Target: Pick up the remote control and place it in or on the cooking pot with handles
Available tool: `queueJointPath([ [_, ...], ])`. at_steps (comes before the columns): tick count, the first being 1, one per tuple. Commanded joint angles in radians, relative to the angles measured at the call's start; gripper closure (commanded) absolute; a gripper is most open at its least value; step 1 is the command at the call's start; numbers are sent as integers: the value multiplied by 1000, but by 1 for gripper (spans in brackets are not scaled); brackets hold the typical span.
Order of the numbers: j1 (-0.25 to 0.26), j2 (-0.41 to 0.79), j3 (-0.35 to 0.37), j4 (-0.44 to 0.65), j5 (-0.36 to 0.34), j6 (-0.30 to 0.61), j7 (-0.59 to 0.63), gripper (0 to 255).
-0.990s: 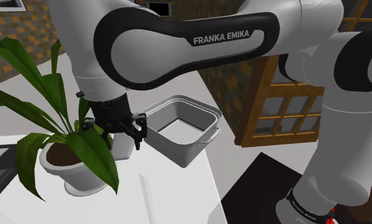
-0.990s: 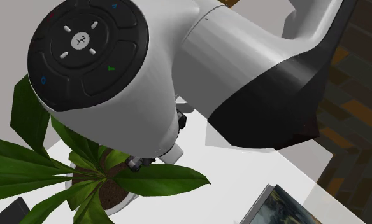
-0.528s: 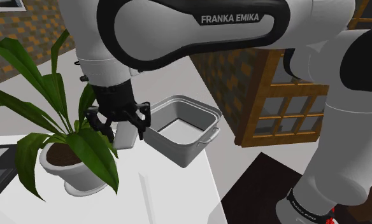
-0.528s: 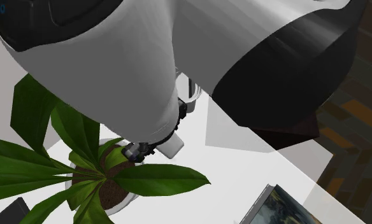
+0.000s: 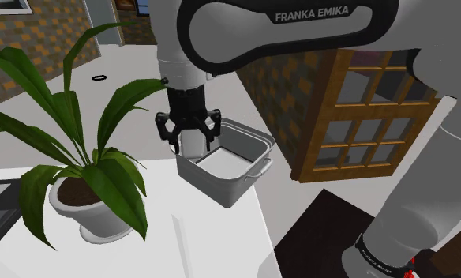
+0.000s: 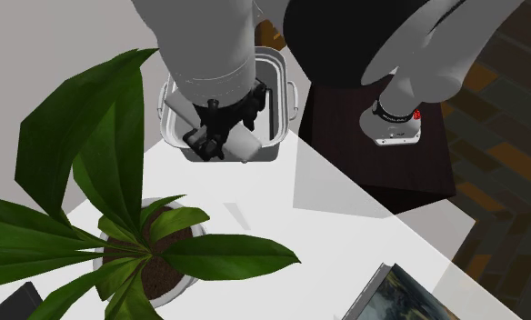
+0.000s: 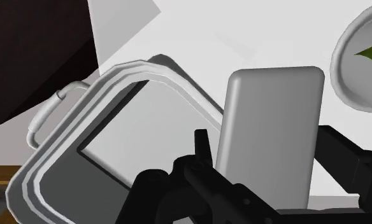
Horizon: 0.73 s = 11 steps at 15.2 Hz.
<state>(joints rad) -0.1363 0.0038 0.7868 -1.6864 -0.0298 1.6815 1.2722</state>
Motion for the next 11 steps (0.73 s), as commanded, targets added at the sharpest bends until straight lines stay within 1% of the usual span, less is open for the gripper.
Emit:
queueJointPath([
  [1,-36,-73,-34,-59,51,9,-79,255],
  [4,-69,-146,-93,-125,95,18,-180,255],
  [8,-105,-222,-176,-198,128,24,-310,255],
  [11,-102,-224,-176,-241,131,65,-311,255],
])
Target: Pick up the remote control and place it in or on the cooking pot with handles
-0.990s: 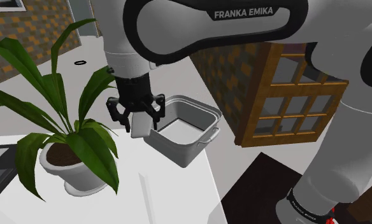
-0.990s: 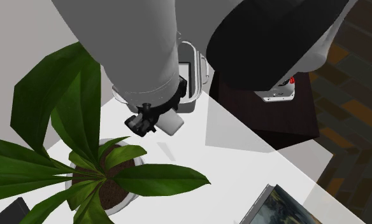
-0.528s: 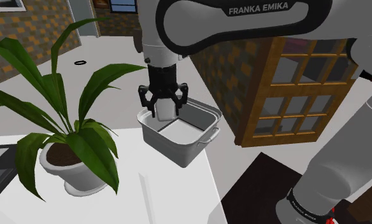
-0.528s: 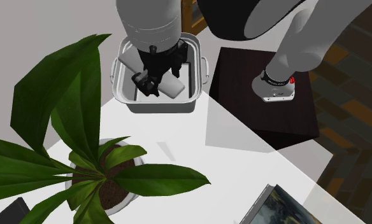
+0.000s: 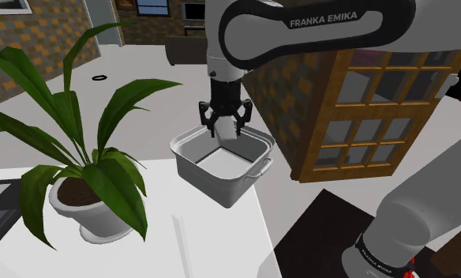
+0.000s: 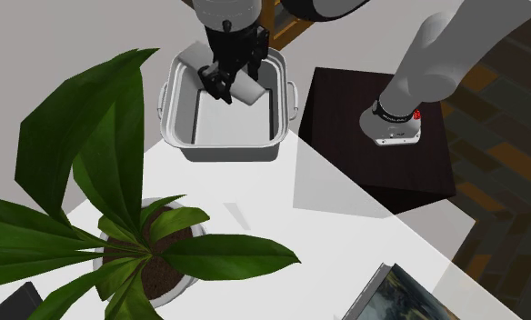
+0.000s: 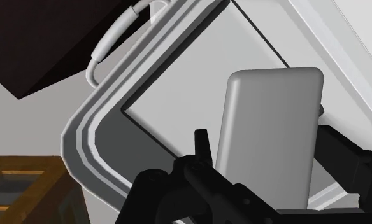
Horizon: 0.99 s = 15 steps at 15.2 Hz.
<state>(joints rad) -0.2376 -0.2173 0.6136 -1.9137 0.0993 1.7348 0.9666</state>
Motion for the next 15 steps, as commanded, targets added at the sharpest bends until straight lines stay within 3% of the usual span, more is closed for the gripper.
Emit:
queueJointPath([
  [1,0,-4,-2,-28,2,25,-6,255],
  [10,4,4,9,-146,3,150,-2,255],
  [15,4,4,9,-146,3,150,-2,255],
])
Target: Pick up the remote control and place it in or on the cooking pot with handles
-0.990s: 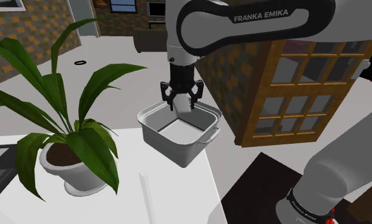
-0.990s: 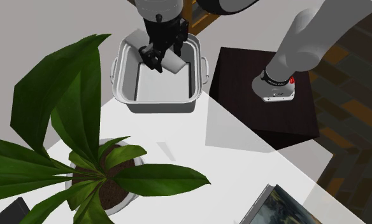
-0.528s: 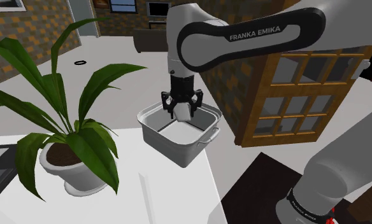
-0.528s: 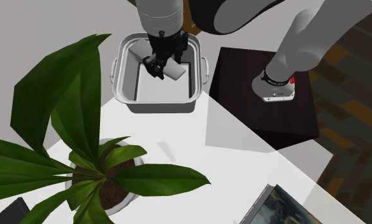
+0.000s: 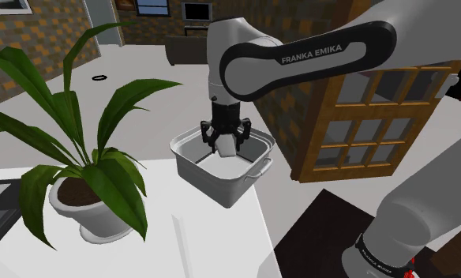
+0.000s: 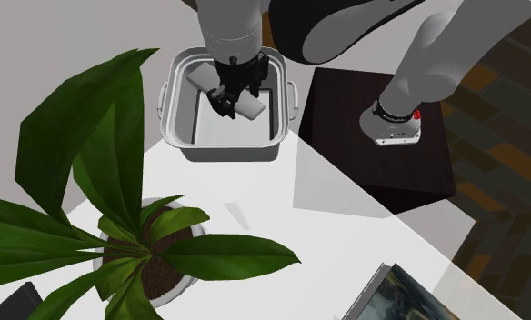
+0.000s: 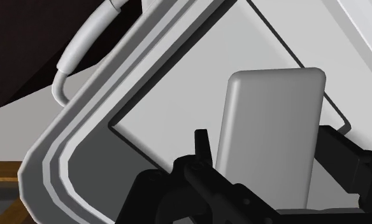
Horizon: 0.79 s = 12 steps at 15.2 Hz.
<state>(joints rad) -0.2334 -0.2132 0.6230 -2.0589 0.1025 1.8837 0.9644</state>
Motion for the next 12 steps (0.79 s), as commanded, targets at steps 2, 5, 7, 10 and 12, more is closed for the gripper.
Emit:
queueJointPath([
  [2,0,0,0,0,0,1,0,255],
  [5,0,0,0,0,0,1,0,0],
  [7,0,0,0,0,0,1,0,0],
  [10,-1,-4,-3,29,1,-33,-1,0],
  [12,-3,-8,-8,93,1,-100,-2,0],
])
